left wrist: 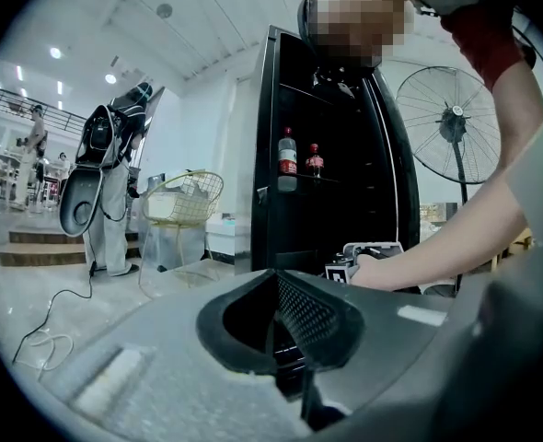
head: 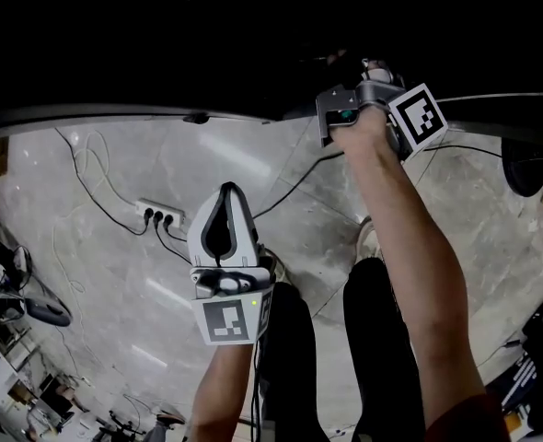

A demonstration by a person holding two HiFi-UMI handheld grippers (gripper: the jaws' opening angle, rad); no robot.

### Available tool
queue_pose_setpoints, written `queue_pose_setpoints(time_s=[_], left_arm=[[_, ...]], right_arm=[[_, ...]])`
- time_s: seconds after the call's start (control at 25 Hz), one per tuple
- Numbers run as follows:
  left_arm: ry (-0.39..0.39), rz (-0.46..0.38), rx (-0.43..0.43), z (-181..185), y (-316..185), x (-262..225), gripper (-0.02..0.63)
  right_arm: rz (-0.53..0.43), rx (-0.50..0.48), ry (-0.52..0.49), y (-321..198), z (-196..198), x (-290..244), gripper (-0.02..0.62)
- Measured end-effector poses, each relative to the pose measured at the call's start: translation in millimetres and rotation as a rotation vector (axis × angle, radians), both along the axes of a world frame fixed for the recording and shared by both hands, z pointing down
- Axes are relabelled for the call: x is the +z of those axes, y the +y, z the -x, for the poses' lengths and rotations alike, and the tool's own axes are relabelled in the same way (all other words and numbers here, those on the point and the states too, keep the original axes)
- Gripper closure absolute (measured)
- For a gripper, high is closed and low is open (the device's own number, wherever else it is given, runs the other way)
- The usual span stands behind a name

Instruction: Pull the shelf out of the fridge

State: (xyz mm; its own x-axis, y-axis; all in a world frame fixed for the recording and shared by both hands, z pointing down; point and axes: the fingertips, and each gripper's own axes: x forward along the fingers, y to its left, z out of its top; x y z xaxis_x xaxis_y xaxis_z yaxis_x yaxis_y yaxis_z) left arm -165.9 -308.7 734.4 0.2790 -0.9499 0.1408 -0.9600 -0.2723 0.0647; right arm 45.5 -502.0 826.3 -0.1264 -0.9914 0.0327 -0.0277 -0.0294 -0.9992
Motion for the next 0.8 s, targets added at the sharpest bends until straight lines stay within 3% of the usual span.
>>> queue_pose_setpoints(time_s=[0.8], left_arm=[[0.005, 0.0, 0.038, 20.9, 27.9, -56.4, 0.607]], right_arm=[[0.049, 0.032, 0.016, 162.3, -4.2, -36.6, 0.586]])
